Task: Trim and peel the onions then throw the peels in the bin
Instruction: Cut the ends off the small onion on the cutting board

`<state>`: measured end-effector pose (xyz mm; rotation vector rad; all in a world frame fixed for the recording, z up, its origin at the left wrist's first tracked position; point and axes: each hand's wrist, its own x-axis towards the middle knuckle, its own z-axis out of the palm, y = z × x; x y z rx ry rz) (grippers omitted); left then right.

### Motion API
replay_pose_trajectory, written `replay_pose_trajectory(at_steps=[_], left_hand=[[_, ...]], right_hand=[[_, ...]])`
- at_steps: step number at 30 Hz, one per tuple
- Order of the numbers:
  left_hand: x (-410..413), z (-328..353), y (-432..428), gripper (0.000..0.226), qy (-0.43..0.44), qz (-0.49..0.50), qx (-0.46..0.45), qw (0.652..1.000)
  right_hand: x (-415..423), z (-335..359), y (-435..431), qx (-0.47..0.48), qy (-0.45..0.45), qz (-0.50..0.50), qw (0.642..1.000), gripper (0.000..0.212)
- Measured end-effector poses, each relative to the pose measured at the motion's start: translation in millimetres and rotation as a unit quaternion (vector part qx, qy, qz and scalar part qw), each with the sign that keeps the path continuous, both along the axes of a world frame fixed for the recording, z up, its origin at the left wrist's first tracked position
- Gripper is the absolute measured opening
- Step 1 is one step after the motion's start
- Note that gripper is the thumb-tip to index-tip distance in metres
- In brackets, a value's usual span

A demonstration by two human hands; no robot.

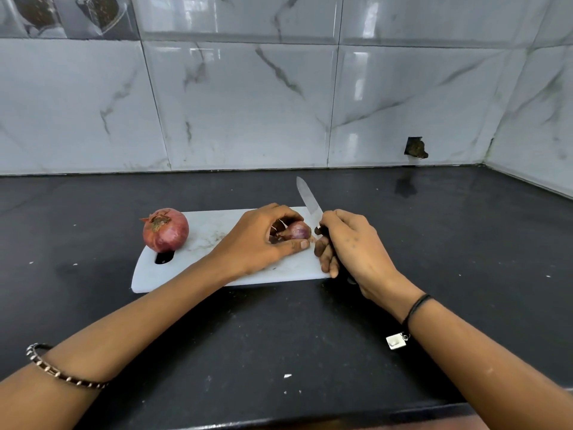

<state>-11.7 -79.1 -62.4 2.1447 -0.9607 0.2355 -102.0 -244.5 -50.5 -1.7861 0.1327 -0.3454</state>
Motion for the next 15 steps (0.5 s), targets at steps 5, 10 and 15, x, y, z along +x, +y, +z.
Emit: replay_pose_trajectory(at_steps=[5, 10, 15], left_hand=[[0, 0, -2, 0.042, -0.026, 0.013, 0.006, 1.0], [-4, 0, -4, 0.041, -0.031, 0.023, 0.009, 0.999], [-5, 0, -5, 0.045, -0.047, 0.028, 0.021, 0.998]], right_hand=[[-4, 2, 0, -0.01, 0.007, 0.003, 1.0, 0.025], [-13, 3, -4, -0.062, 0.031, -0.002, 0.998, 0.029], [-23, 4, -2, -0.092, 0.022, -0.017, 0.995, 0.03]])
